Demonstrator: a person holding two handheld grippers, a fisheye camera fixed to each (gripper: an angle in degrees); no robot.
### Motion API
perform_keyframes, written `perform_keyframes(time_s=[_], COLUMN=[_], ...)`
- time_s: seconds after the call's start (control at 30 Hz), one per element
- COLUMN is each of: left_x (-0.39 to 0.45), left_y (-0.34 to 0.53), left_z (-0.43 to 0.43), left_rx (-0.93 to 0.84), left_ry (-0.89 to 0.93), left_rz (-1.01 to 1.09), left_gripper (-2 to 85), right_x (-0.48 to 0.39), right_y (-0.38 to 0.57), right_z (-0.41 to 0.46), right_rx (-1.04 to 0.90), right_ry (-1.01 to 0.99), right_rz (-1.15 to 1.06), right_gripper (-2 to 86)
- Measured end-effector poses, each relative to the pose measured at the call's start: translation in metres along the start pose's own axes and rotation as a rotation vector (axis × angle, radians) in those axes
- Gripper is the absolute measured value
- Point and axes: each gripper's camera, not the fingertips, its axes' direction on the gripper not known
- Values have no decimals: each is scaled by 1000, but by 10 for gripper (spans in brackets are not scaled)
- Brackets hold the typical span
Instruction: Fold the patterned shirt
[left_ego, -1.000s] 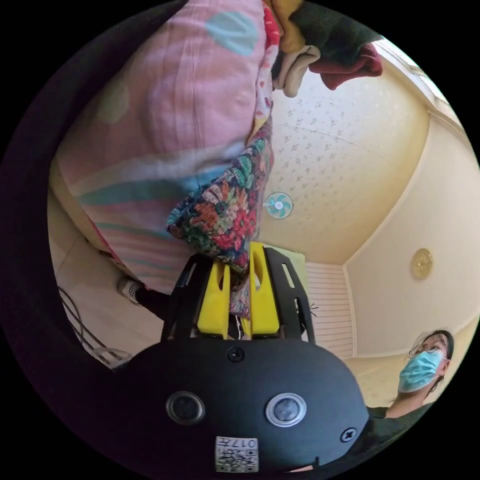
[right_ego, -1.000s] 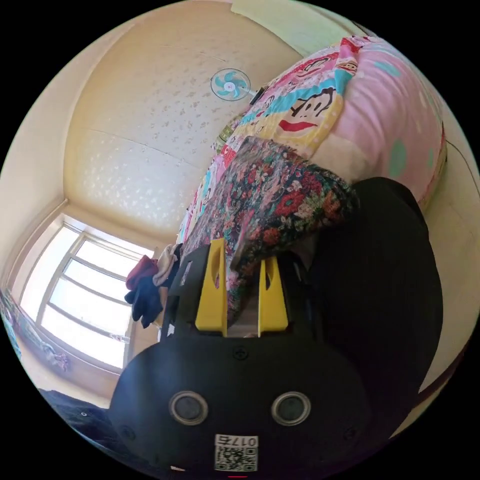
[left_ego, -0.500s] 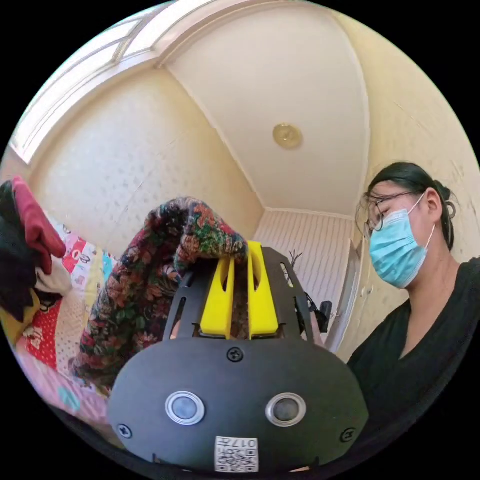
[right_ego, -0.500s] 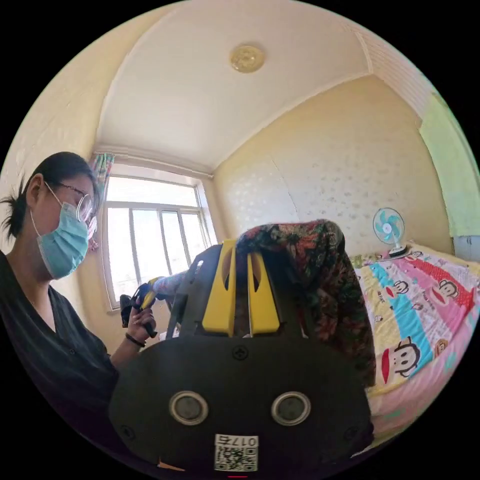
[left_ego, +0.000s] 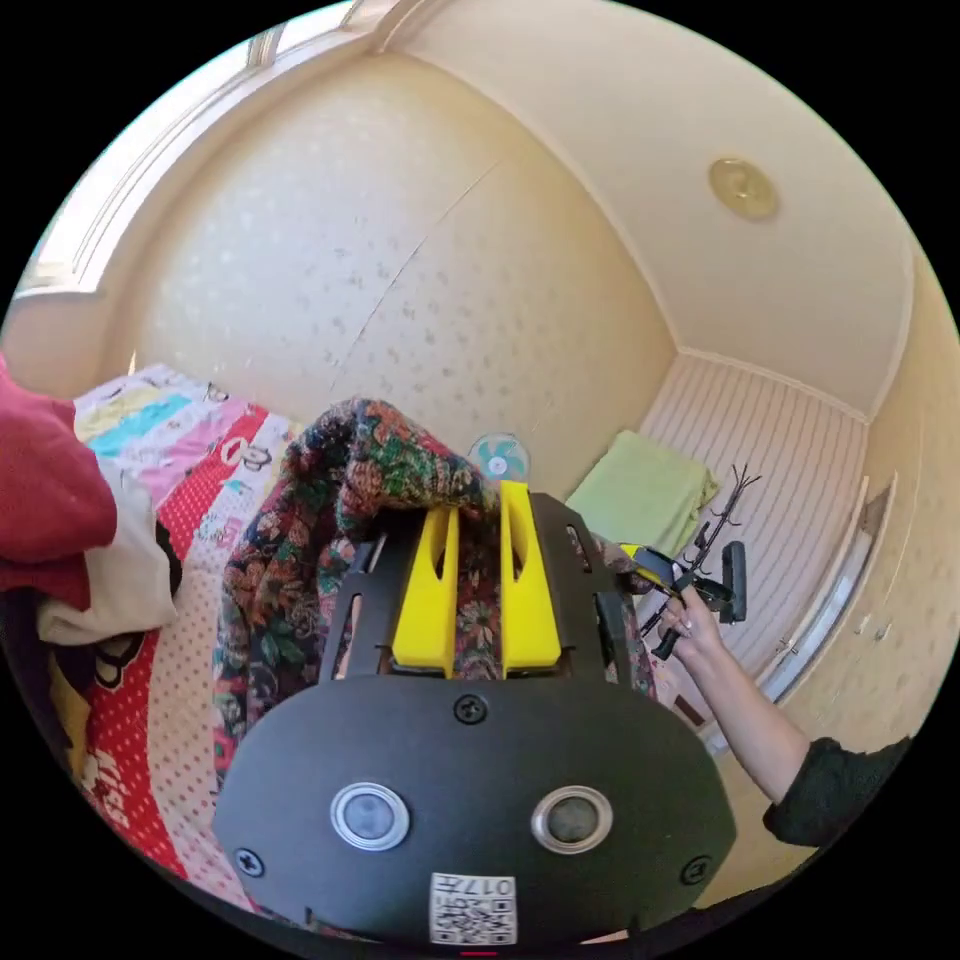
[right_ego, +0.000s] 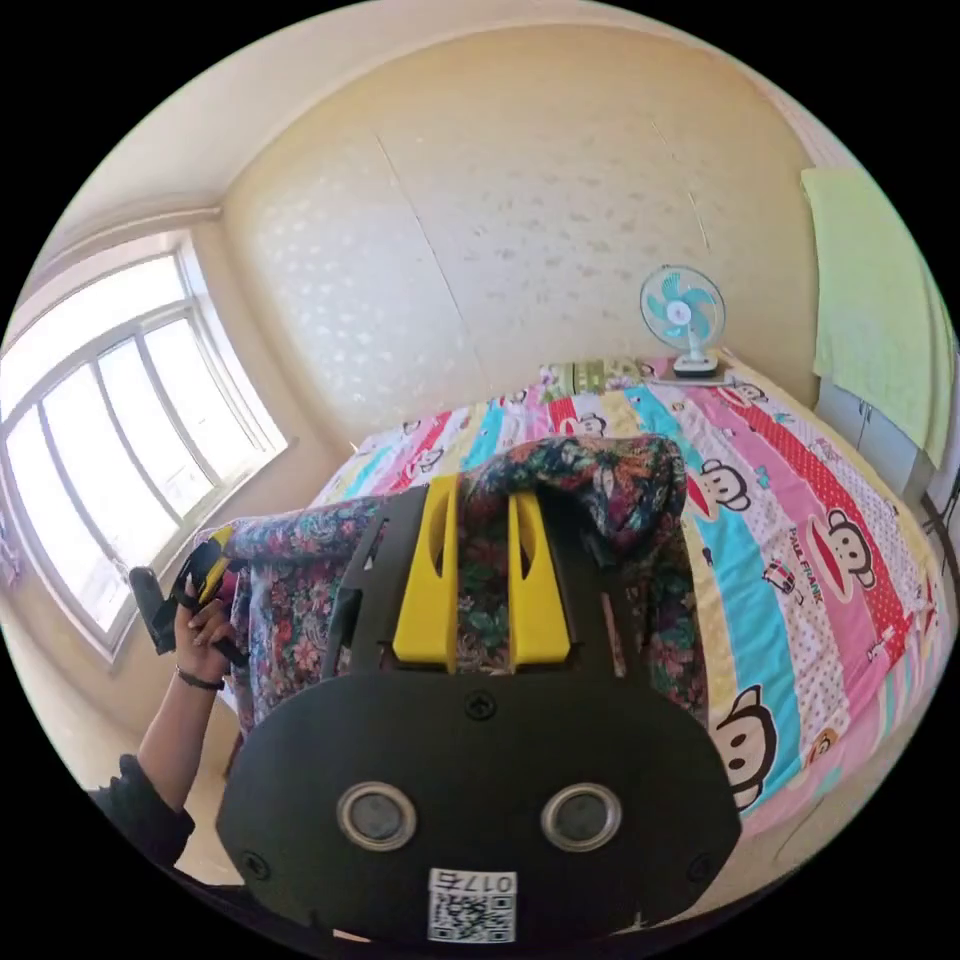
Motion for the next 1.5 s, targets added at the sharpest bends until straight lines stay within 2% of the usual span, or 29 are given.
perform_keyframes(time_s=[0.03, 0.1, 0.13, 0.2, 0.33, 0.4, 0.47, 0.53, 0.63, 0.73, 0.83, 0.9, 0.97, 1.0, 1.07, 1.23, 1.37, 1.5], left_x=[-45, -91, -111, -133, -172, -183, -196, -209, -254, -265, -274, -279, -272, -265, -216, -59, 61, 121], left_y=[16, 53, 81, 121, 220, 256, 295, 316, 342, 361, 371, 376, 373, 370, 346, 336, 415, 516], left_z=[24, 26, 22, 21, 20, 6, -25, -45, -39, -43, -44, -50, -61, -61, -38, 88, 203, 263], left_rx=[-55, 5, 35, -31, -295, -348, -308, -268, -392, -337, -354, -318, -187, -149, -95, -205, -333, -442], left_ry=[21, 85, 46, -65, -308, -474, -681, -727, -519, -547, -510, -410, -268, -233, -139, -48, 19, 119], left_rz=[-136, -190, -155, -59, 111, 156, 143, 97, -79, -89, -137, -233, -366, -359, -231, 180, 445, 561], left_gripper=[103, 123, 128, 129, 127, 126, 130, 134, 142, 136, 81, 51, 40, 39, 35, 30, 18, 17], right_x=[1, 0, 0, 10, 50, 61, 58, 54, 51, 52, 66, 91, 119, 138, 159, 207, 264, 318], right_y=[6, 41, 52, 107, 196, 241, 250, 261, 285, 296, 318, 332, 333, 334, 340, 364, 385, 417], right_z=[8, 33, 42, 77, 132, 113, 104, 98, 91, 79, 55, 32, 16, 6, -9, -61, -103, -121], right_rx=[3, 1, -27, -148, -405, -188, -187, -153, -52, -15, 83, 170, 200, 222, 285, 474, 565, 631], right_ry=[1, -42, -40, 28, 249, 230, 266, 297, 348, 378, 349, 276, 217, 167, 106, 154, 143, 7], right_rz=[-9, -116, -142, -208, -184, -218, -203, -190, -201, -192, -123, -10, 115, 174, 223, 402, 571, 759], right_gripper=[116, 133, 134, 134, 123, 108, 88, 81, 76, 71, 62, 45, 29, 20, 16, 25, 34, 53])
